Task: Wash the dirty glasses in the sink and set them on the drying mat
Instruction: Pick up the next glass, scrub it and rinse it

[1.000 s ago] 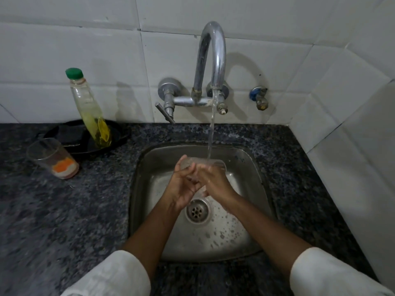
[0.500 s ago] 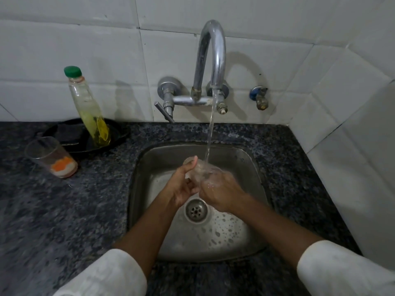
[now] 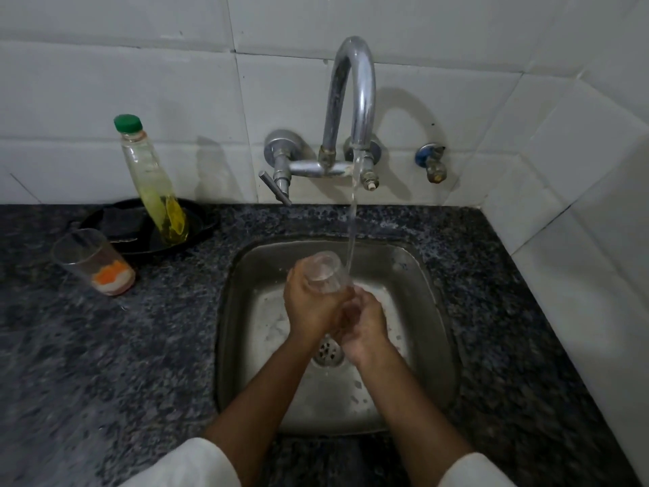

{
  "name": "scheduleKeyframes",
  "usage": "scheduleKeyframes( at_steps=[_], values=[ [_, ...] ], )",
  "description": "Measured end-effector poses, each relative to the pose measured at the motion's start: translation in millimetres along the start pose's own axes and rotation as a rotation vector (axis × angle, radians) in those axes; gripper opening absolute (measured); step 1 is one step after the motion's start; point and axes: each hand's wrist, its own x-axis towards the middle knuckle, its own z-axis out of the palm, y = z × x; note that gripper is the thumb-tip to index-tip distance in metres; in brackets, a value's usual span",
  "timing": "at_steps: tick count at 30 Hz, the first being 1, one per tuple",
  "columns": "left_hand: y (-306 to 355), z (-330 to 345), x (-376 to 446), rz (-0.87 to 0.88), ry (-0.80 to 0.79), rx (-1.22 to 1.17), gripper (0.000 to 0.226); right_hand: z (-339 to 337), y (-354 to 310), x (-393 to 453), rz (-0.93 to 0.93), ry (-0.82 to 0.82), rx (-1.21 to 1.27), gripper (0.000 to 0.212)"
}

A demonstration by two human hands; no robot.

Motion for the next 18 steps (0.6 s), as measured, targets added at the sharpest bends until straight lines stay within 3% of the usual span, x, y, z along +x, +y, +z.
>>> scheduleKeyframes(
  at_steps=[2, 6, 8, 10, 12, 14, 16, 18],
  values=[
    [5.3, 0.2, -8.0, 0.248, -0.028, 0.186, 0.064, 1.2, 7.9, 5.4, 0.027, -0.004, 0.018, 0.037],
    [18.3, -5.4, -13.5, 0.307, -0.124, 0.19, 0.063, 5.4, -0.5, 11.4, -0.002, -0.032, 0.093, 0.041],
    [23.7, -16.6, -11.2, 0.167, -0.336, -0.031, 0.062, 9.1, -10.9, 14.7, -0.106, 0.058, 0.053, 0.044],
    [31.6, -33.8, -8.0, -0.129, -0.563, -0.424, 0.056, 10.4, -24.2, 18.3, -0.237, 0.114, -0.075, 0.062],
    [33.2, -47.4, -2.4, -0.401, -0.728, -0.695, 0.053, 15.6, -42.8, 13.8, -0.407, 0.12, -0.232, 0.043],
    [30.1, -53.9, 3.5, -0.554, -0.863, -0.751, 0.059, 27.6, -59.5, 4.1, -0.607, 0.058, -0.492, 0.023],
    [27.9, -53.4, 8.2, -0.623, -1.008, -0.659, 0.059, 40.2, -68.9, -7.9, -0.783, -0.131, -0.747, 0.035],
    [32.9, -47.6, 13.4, -0.605, -1.051, -0.502, 0.048, 46.9, -75.9, -20.6, -0.865, -0.347, -1.021, 0.041]
  ],
)
